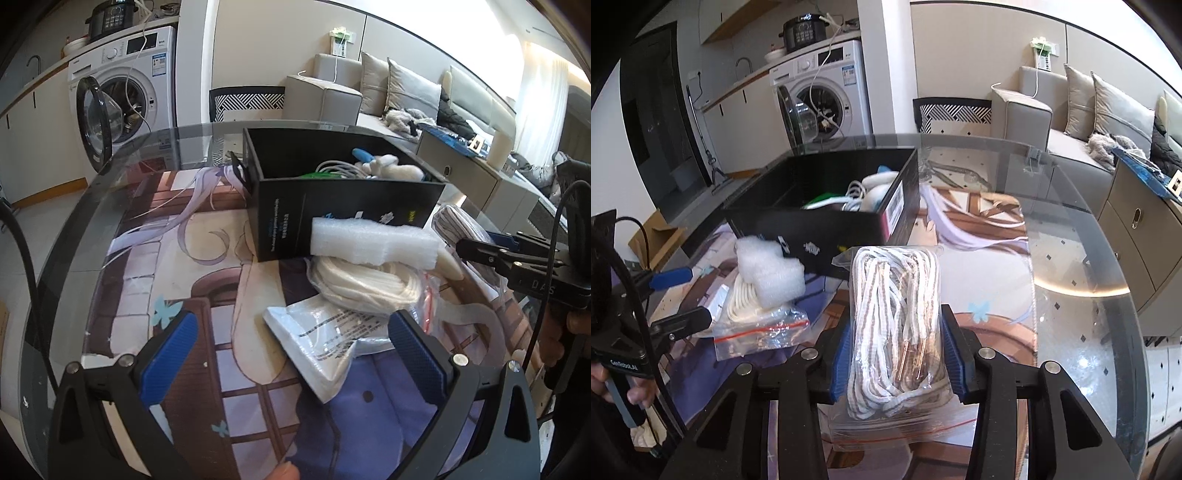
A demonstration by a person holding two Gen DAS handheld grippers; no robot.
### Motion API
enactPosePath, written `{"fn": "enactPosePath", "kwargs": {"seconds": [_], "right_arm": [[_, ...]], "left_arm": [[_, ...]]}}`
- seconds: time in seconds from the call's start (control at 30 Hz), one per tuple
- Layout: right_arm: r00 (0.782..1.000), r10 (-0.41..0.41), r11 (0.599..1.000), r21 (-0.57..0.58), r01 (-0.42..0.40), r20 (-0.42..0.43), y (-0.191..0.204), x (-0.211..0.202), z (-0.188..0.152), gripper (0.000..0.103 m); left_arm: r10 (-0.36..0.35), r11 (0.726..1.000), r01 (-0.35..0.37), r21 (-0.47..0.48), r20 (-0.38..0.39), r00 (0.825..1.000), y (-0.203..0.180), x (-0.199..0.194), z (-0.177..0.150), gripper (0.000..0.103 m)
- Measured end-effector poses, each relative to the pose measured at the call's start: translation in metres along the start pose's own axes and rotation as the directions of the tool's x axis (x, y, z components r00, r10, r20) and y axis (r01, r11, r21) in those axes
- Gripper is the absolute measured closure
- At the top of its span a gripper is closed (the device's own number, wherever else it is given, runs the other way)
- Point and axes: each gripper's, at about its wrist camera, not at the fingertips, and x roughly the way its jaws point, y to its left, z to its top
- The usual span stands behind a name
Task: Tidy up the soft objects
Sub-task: 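Lift the rope bag with the right gripper while the left gripper grasps the white foam block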
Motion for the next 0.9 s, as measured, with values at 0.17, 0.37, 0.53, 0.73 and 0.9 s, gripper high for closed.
{"fn": "enactPosePath", "kwargs": {"seconds": [0.17,0.37,0.53,0.73,0.9], "right_arm": [[1.000,-0.003,1.000,0.005,0.003,0.008,-0.002,-0.003,0.001,0.059],[1.000,0.000,1.000,0.003,0.000,0.016,-0.002,-0.006,0.003,0.059],[1.000,-0.002,1.000,0.005,0.002,0.029,-0.004,-0.010,0.004,0.059],[0.999,-0.010,1.000,0.015,0.009,0.031,-0.009,-0.013,0.005,0.059],[0.999,-0.014,1.000,0.019,0.013,0.030,-0.012,-0.013,0.004,0.059]], "left_arm": [[-0.005,1.000,0.005,-0.011,0.006,1.000,-0.004,0.000,0.008,0.000],[-0.053,0.999,0.053,0.005,0.012,0.999,-0.017,0.003,0.020,0.000],[-0.045,0.998,0.045,0.042,-0.002,0.999,-0.032,0.012,0.031,0.000],[-0.065,0.996,0.066,0.059,-0.029,0.997,-0.046,0.025,0.040,0.000],[-0.068,0.996,0.070,0.057,-0.047,0.997,-0.051,0.033,0.045,0.000]]}}
